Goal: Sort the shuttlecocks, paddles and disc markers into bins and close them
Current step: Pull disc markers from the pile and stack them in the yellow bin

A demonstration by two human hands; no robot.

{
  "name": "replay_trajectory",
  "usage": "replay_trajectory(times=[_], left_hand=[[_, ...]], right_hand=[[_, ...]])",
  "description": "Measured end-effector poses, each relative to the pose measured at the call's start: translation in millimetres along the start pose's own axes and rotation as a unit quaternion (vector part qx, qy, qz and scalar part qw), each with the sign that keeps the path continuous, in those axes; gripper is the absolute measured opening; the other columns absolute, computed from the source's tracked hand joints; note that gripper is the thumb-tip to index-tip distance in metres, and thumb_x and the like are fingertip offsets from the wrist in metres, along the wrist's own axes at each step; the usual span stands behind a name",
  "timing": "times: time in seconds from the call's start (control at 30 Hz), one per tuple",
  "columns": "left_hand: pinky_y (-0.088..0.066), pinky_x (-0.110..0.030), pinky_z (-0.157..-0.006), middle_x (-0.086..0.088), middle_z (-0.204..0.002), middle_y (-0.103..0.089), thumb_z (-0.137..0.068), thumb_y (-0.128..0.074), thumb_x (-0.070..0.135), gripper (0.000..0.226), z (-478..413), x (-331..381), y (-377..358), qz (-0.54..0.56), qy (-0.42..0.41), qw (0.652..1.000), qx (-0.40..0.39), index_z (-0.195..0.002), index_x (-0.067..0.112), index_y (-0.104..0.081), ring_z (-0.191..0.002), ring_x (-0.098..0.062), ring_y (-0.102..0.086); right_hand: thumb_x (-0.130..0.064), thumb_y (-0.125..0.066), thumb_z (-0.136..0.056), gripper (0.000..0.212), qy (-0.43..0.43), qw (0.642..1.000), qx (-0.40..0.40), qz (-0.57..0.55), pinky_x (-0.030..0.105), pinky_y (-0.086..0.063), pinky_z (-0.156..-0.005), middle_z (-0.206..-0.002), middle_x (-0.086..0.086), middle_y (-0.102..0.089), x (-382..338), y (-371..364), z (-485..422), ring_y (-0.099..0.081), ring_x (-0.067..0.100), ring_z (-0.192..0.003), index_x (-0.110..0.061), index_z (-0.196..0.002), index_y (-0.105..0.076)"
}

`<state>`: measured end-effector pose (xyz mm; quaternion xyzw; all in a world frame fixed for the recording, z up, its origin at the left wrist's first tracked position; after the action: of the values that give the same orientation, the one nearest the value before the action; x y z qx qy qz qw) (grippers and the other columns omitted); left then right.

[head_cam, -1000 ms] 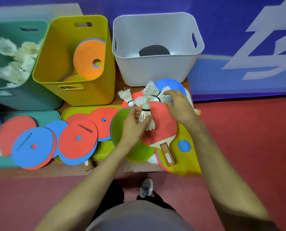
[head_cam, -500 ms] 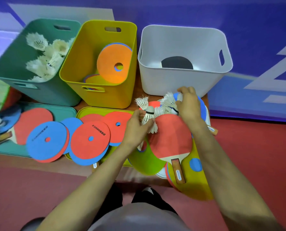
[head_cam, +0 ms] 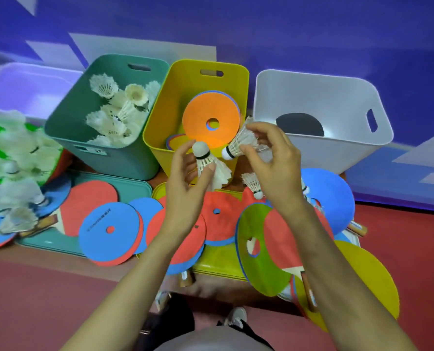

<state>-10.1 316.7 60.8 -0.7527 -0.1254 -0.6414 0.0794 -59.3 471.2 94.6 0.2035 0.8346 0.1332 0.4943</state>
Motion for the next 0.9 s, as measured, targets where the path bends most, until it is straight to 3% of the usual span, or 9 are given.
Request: replay_trajectory(times=[0.1, 0.27, 0.37, 0.43, 0.5, 0.57, 0.63, 0.77, 0.9], left_hand=[[-0.047, -0.031, -0.091, -0.002, -0.109, -0.060, -0.084, -0.065, 0.017, 0.033, -27, 7, 47, 0.020, -0.002, 0.999, 0.046, -0.110, 0.029, -0.048, -0.104, -0.016, -0.058], [-0.047, -0.035, -0.089, 0.002, -0.108, -0.060, -0.084, -0.067, 0.015, 0.032, -81, 1, 139, -0.002, -0.017, 0.994, 0.112, -0.108, 0.022, -0.047, -0.102, -0.009, -0.057], [-0.046, -0.024, -0.086, 0.005, -0.110, -0.059, -0.085, -0.066, 0.012, 0.044, -116, -8, 188, -0.018, -0.008, 0.994, 0.103, -0.122, 0.020, -0.043, -0.099, -0.001, -0.056], [-0.048, -0.018, -0.080, 0.002, -0.107, -0.058, -0.084, -0.065, 0.015, 0.053, -140, -16, 213, -0.052, -0.003, 0.995, 0.083, -0.129, 0.025, -0.040, -0.091, -0.006, -0.058], [-0.051, -0.022, -0.079, 0.002, -0.106, -0.057, -0.082, -0.064, 0.015, 0.050, -163, -28, 235, -0.136, -0.014, 0.989, 0.063, -0.126, 0.029, -0.045, -0.088, -0.010, -0.059], [-0.050, -0.034, -0.082, 0.000, -0.108, -0.058, -0.081, -0.063, 0.012, 0.041, -186, -38, 252, -0.239, -0.042, 0.969, 0.051, -0.119, 0.022, -0.052, -0.093, -0.016, -0.057], [-0.046, -0.035, -0.083, -0.004, -0.109, -0.056, -0.081, -0.061, 0.007, 0.037, -203, -45, 263, -0.312, -0.051, 0.948, 0.036, -0.116, 0.016, -0.053, -0.098, -0.021, -0.054], [-0.043, -0.040, -0.078, -0.013, -0.111, -0.055, -0.080, -0.055, 0.002, 0.037, -226, -58, 276, -0.448, -0.035, 0.893, -0.021, -0.117, 0.010, -0.053, -0.103, -0.032, -0.052], [-0.044, -0.041, -0.082, -0.015, -0.118, -0.050, -0.085, -0.049, 0.000, 0.040, -238, -73, 276, -0.532, 0.029, 0.833, -0.148, -0.124, 0.009, -0.052, -0.103, -0.036, -0.055]], right_hand=[[-0.004, -0.067, -0.080, 0.032, 0.006, 0.999, -0.011, -0.036, 0.015, -0.046, -0.087, -0.111, -0.007, -0.062, -24, -47, -18, -0.058, 0.003, -0.094, -0.012, -0.110, -0.061], [-0.005, -0.065, -0.082, 0.028, 0.025, 0.998, -0.033, -0.038, 0.007, -0.040, -0.084, -0.106, -0.006, -0.061, -63, -139, -48, -0.055, 0.000, -0.093, -0.009, -0.110, -0.061], [-0.007, -0.065, -0.084, 0.026, 0.028, 0.998, -0.059, -0.007, 0.002, -0.036, -0.081, -0.106, -0.001, -0.063, -77, -192, -66, -0.052, 0.000, -0.092, -0.010, -0.110, -0.061], [-0.008, -0.064, -0.085, 0.025, 0.010, 0.997, -0.071, 0.015, 0.000, -0.034, -0.078, -0.106, 0.001, -0.064, -83, -220, -78, -0.051, 0.002, -0.089, -0.010, -0.110, -0.061], [-0.009, -0.062, -0.087, 0.024, -0.011, 0.996, -0.081, 0.037, 0.003, -0.035, -0.075, -0.106, 0.001, -0.063, -85, -244, -88, -0.050, 0.004, -0.089, -0.010, -0.111, -0.061], [-0.009, -0.060, -0.088, 0.023, -0.012, 0.994, -0.081, 0.074, 0.017, -0.039, -0.081, -0.107, 0.002, -0.064, -83, -263, -96, -0.055, 0.013, -0.094, -0.010, -0.111, -0.061], [-0.010, -0.059, -0.088, 0.022, -0.003, 0.990, -0.068, 0.123, 0.031, -0.042, -0.083, -0.104, 0.003, -0.065, -79, -278, -103, -0.056, 0.022, -0.095, -0.011, -0.110, -0.061], [-0.012, -0.058, -0.089, 0.014, 0.019, 0.975, -0.050, 0.216, 0.035, -0.039, -0.079, -0.093, 0.005, -0.066, -69, -298, -114, -0.057, 0.026, -0.089, -0.012, -0.102, -0.062], [-0.014, -0.058, -0.088, 0.010, -0.003, 0.963, -0.069, 0.262, 0.035, -0.037, -0.079, -0.087, 0.007, -0.066, -58, -307, -121, -0.057, 0.029, -0.088, -0.012, -0.097, -0.062]])
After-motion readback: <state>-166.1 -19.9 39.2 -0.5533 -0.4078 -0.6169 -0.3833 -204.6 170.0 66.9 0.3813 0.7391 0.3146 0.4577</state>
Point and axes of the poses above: each hand's wrist, its own z-axis away from the middle knuckle, its own y-axis out of the back of the hand, x = y × z, the point moved 2 cm from there along -z, towards the middle knuckle
